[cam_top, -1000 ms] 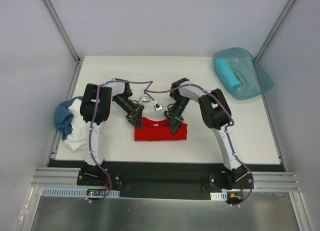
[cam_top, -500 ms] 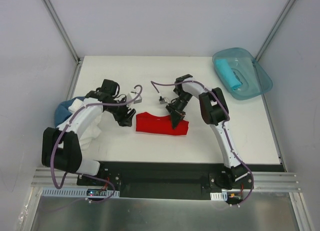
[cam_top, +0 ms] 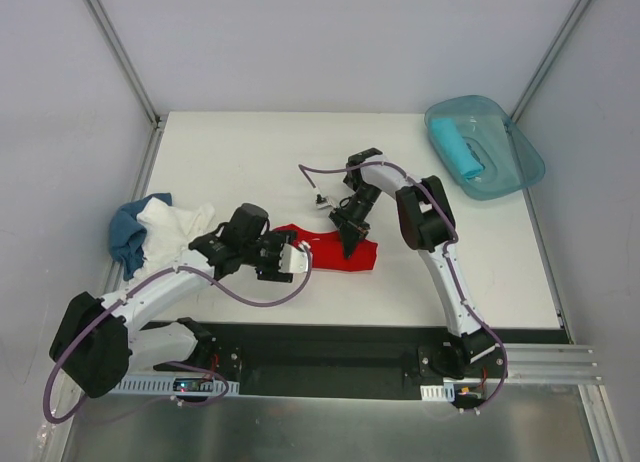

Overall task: Roll the t-shirts
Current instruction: Roll the T-shirt to the center of the board.

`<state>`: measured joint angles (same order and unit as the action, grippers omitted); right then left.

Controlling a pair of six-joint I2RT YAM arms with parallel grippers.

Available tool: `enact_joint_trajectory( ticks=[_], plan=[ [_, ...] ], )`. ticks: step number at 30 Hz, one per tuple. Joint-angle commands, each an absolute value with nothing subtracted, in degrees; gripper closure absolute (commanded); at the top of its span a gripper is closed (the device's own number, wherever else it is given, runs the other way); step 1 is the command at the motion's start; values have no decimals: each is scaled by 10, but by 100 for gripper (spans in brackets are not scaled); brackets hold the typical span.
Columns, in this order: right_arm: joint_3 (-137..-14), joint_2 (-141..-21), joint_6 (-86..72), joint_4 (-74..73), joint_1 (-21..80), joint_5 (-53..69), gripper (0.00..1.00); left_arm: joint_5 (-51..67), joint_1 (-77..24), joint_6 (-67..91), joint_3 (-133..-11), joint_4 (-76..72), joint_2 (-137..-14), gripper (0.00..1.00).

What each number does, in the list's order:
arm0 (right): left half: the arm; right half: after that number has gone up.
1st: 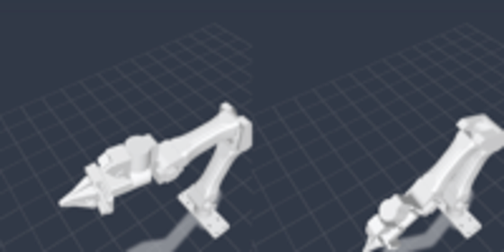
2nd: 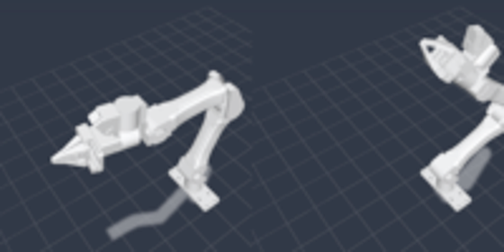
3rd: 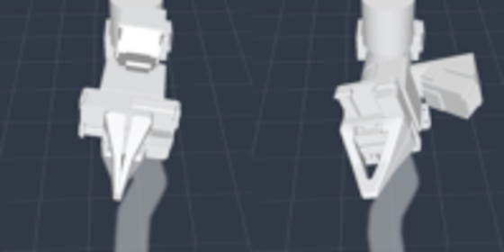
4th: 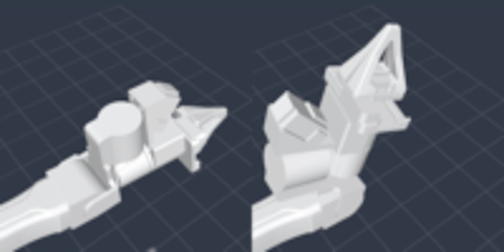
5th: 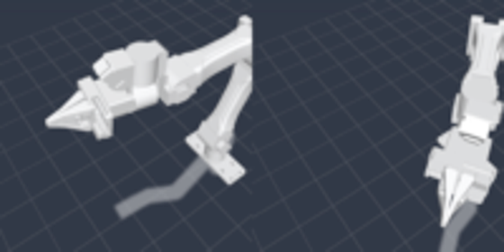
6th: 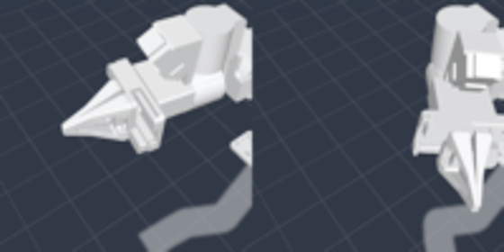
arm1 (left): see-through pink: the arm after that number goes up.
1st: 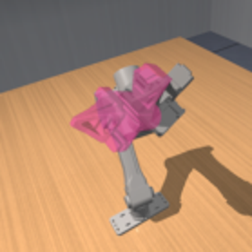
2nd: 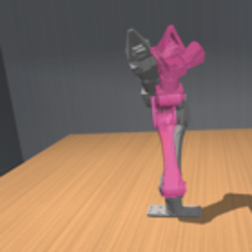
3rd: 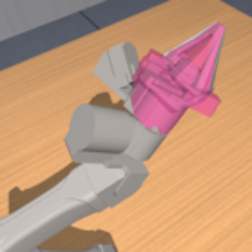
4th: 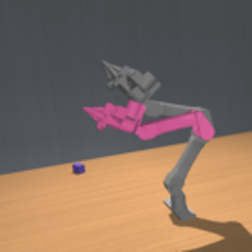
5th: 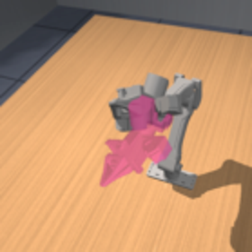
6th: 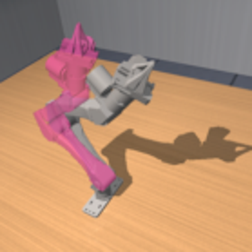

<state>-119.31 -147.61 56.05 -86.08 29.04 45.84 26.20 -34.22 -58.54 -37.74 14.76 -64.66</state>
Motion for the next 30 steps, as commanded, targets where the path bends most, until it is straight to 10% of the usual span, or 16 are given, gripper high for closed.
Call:
enact_joint_trajectory(
  ticks=[1,14,20,23,24,29,30],
  plan=[
    [-1183,-1528,598,-951,304,320,82,264,-364,-637,-368,111,-652,37],
    [-1180,-1526,601,-951,304,323,83,131,-368,-677,-349,23,-819,43],
    [-1180,-1523,603,-951,301,325,78,155,-357,-691,-401,128,-882,76],
    [-1184,-1503,620,-949,282,346,62,225,-348,-670,-468,255,-906,92],
    [-1189,-1490,622,-949,273,350,41,255,-345,-665,-487,281,-924,95],
    [-1247,-1338,628,-930,213,350,0,326,-318,-635,-562,399,-965,98],
    [-1245,-1312,614,-895,206,348,4,335,-316,-634,-566,410,-974,98]
  ],
)
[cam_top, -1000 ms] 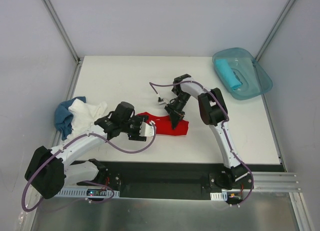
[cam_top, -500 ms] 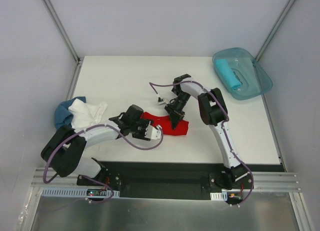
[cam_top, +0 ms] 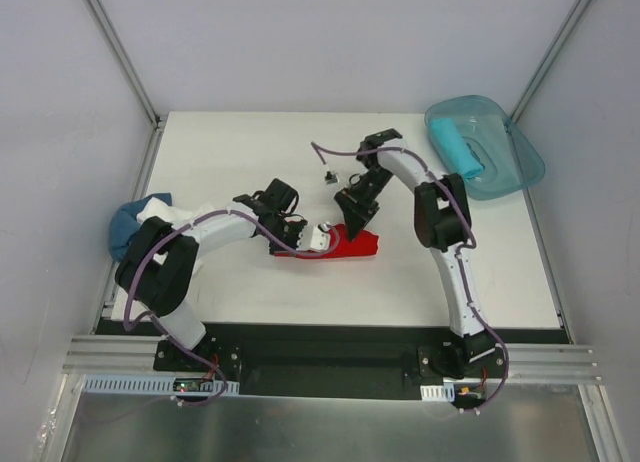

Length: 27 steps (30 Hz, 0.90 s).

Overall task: Roll the t-shirts
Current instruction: Roll the T-shirt to the center of the board.

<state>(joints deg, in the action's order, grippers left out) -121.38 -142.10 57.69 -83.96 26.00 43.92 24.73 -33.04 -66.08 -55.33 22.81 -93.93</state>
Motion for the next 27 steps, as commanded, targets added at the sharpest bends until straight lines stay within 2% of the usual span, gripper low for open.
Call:
enact_joint_trajectory(
  ticks=[1,2,4,5,6,8,9,11,12,13,15,18,27],
  plan=[
    [-1238,-1241,606,-868,199,346,4,348,-313,-632,-581,423,-982,98],
    [-1189,-1202,594,-830,188,338,4,353,-307,-627,-589,433,-996,98],
    [-1074,-1082,510,-608,182,257,4,385,-294,-611,-608,450,-1005,98],
    [-922,-937,483,-506,177,232,4,394,-288,-606,-616,457,-1016,98],
    [-832,-873,479,-327,178,225,4,400,-278,-602,-624,468,-1023,98],
    [-696,-742,463,-184,179,282,4,423,-268,-599,-653,489,-1042,98],
    [-626,-729,451,-158,182,300,4,429,-263,-600,-664,500,-1052,98],
    [-645,-741,558,-272,219,374,4,445,-258,-601,-698,537,-1077,97],
    [-666,-767,611,-381,246,372,4,450,-253,-601,-706,548,-1084,97],
    [-655,-770,635,-391,291,335,4,454,-251,-600,-719,560,-1088,97],
    [-575,-735,675,-321,315,318,4,464,-248,-598,-725,566,-1096,96],
    [-520,-718,708,-233,354,287,4,464,-247,-595,-728,565,-1099,96],
    [-548,-790,729,-201,394,291,4,472,-247,-578,-738,566,-1111,96]
  ],
)
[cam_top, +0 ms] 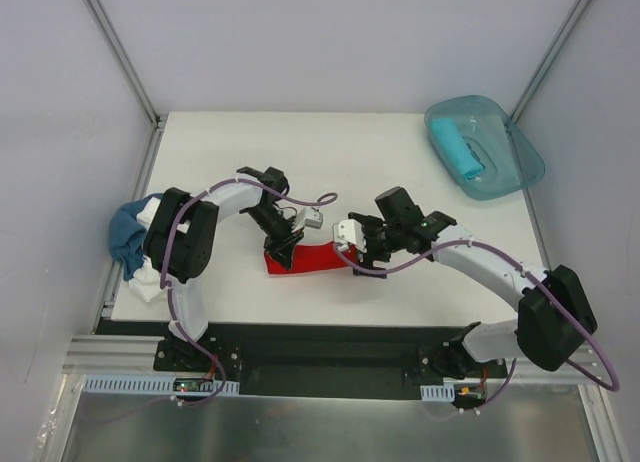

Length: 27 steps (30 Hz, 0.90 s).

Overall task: Roll the t-shirts
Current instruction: Roll the T-shirt to the center of the board.

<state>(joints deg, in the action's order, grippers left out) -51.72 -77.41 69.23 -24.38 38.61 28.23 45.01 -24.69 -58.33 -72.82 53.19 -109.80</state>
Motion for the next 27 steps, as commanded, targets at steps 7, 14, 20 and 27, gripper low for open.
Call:
enact_joint_trajectory(
  ticks=[7,14,20,27],
  plan=[
    [-554,-852,758,-205,404,309,3,470,-247,-573,-746,566,-1117,96],
    [-554,-924,773,-195,411,261,29,468,-246,-572,-750,572,-1119,95],
    [-626,-964,782,-316,407,251,73,473,-230,-579,-758,624,-1119,94],
    [-738,-1028,838,-563,364,350,83,512,-194,-568,-796,728,-1144,93]
  ],
)
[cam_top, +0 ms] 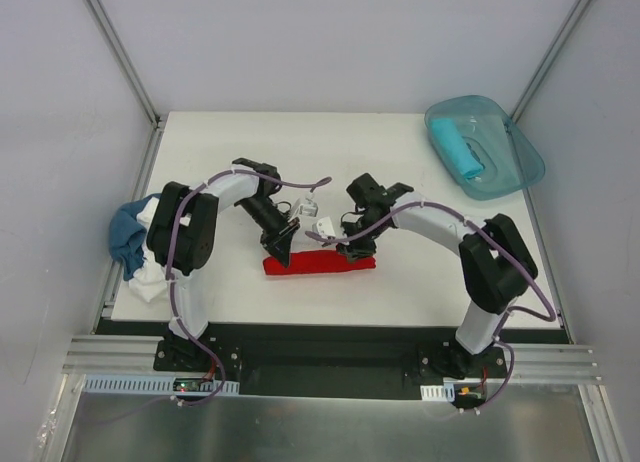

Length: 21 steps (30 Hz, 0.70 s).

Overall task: Roll the t-shirts
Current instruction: Roll the T-shirt to the center of the board.

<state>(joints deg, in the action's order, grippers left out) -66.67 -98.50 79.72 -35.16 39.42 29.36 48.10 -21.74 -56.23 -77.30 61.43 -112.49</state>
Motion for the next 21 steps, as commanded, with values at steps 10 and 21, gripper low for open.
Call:
enact_joint_trajectory(
  ticks=[10,21],
  plan=[
    [-924,-1213,879,-828,332,401,84,531,-165,-575,-845,804,-1233,91],
    [-1049,-1339,860,-906,315,374,84,498,-111,-498,-889,734,-1278,59]
  ],
)
